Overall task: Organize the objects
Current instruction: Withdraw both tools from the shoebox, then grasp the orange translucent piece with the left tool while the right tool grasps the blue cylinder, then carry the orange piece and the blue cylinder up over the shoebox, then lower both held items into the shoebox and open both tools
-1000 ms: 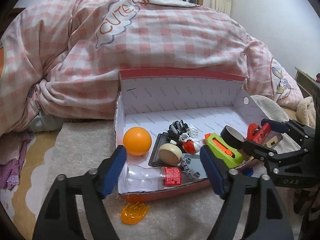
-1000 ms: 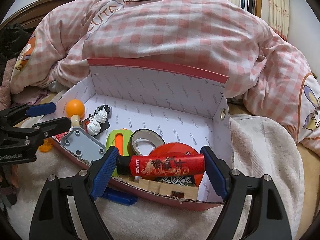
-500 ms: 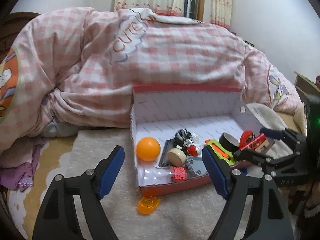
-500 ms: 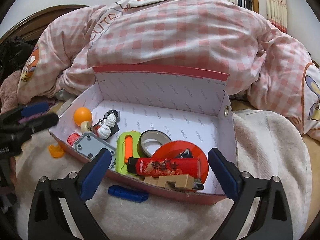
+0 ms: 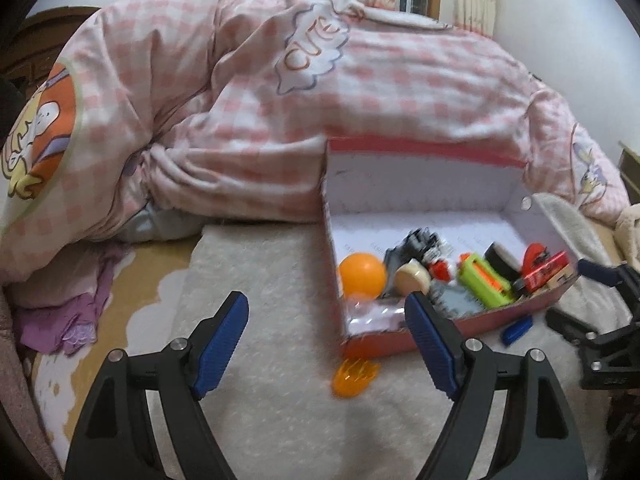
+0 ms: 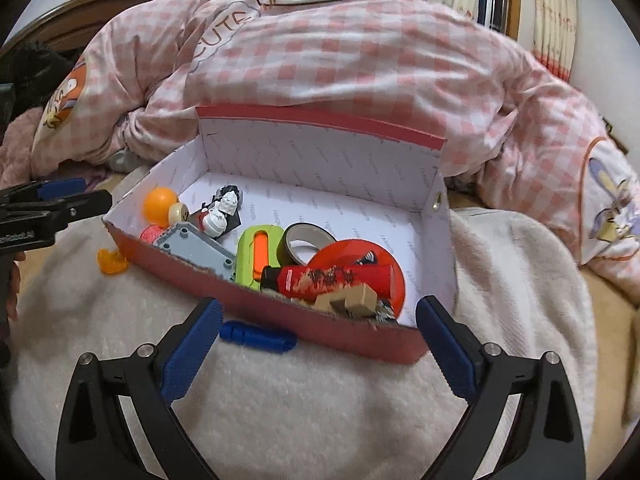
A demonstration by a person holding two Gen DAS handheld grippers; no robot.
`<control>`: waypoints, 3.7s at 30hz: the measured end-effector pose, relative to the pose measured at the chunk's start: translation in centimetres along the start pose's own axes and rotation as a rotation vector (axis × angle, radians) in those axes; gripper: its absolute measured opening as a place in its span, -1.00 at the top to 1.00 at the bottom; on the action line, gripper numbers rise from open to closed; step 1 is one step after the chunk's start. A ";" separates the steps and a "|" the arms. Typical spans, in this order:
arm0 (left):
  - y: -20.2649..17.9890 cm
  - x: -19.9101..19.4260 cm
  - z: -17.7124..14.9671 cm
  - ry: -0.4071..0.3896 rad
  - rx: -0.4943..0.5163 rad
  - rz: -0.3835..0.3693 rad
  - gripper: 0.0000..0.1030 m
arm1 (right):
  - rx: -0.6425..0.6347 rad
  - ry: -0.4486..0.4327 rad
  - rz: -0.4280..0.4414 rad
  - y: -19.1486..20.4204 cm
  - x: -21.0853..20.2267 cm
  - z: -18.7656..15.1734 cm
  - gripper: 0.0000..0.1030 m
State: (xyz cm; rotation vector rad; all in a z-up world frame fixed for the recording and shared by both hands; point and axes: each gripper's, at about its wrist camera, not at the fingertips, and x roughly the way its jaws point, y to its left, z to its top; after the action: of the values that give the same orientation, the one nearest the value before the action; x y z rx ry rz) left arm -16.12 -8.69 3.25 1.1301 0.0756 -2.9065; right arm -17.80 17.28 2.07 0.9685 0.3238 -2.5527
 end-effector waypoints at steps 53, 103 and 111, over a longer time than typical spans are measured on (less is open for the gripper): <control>-0.3 3.0 -3.3 0.190 0.025 -0.050 0.58 | 0.033 0.186 0.015 2.7 3.7 -1.6 -0.23; -4.8 -2.9 0.9 -0.050 0.023 -0.143 0.58 | 0.111 -0.061 0.095 -0.7 -4.1 1.1 0.01; -5.3 -0.5 1.8 -0.047 0.007 -0.121 0.58 | 0.116 -0.084 0.044 -2.0 -3.0 1.7 0.01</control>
State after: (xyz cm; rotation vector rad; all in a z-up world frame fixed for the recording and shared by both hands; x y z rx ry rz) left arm -17.13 -3.53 5.12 1.0942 0.1385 -3.0395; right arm -17.61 19.30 5.50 0.8952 0.1310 -2.5866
